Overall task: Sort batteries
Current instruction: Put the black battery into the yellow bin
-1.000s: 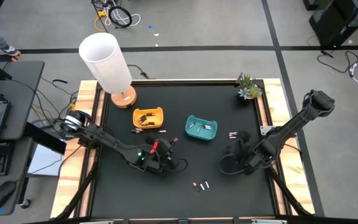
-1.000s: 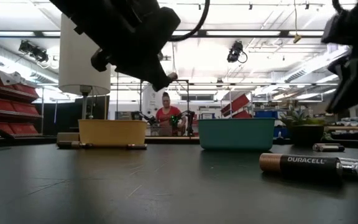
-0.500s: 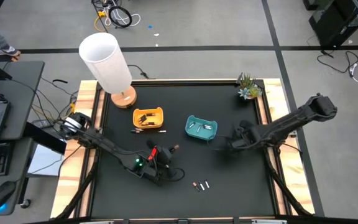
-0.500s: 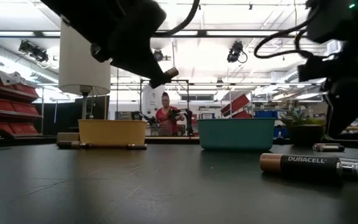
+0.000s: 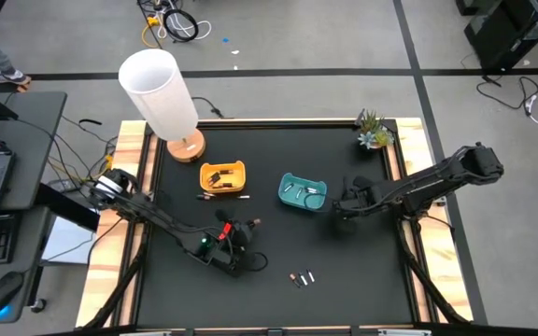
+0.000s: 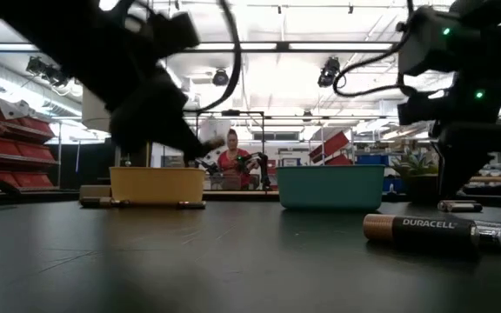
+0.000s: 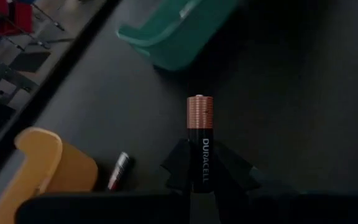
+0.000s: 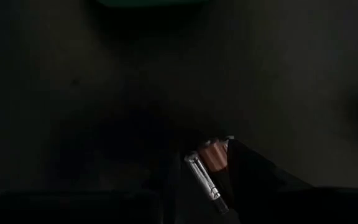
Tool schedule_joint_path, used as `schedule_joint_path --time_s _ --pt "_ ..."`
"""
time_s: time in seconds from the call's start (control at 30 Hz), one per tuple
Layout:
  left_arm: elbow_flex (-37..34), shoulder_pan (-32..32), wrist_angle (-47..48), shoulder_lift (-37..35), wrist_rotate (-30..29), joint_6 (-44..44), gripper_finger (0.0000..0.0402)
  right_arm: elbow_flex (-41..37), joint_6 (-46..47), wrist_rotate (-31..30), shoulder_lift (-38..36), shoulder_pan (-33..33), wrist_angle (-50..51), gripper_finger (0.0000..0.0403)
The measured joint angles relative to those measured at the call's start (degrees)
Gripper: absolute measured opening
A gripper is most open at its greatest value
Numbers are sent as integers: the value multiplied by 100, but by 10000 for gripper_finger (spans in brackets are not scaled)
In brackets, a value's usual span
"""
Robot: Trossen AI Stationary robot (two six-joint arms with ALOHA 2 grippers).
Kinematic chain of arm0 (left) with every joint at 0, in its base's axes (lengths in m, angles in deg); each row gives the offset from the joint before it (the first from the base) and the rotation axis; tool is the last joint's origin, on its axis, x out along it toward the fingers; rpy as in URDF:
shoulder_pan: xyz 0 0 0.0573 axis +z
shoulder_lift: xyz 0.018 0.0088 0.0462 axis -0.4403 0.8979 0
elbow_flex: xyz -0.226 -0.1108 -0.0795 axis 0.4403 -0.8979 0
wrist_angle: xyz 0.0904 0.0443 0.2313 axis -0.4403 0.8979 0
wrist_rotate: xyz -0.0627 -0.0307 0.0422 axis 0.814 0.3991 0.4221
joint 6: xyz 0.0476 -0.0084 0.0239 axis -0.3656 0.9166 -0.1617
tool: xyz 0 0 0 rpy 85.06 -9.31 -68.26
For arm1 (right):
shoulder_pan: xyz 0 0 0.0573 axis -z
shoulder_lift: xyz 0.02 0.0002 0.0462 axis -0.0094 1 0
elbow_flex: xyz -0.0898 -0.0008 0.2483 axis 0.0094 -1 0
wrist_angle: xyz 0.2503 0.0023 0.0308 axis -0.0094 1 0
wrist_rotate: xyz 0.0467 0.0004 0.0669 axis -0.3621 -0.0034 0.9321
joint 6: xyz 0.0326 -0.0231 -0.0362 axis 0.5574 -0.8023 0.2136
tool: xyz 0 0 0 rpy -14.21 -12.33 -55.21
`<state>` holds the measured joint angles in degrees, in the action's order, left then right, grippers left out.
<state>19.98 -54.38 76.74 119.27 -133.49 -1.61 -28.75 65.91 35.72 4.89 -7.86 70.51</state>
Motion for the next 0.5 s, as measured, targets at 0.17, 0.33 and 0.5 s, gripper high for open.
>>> schedule_joint_path --time_s 0.17,0.33,0.5 --pt "-319 1 -356 0 225 16 47 0 148 90 146 233 110 118" --pt "-437 1 -519 0 303 8 48 -20 123 252 274 267 30 115" --pt "-450 -4 -507 -3 351 -5 48 -70 200 470 277 239 1 112"
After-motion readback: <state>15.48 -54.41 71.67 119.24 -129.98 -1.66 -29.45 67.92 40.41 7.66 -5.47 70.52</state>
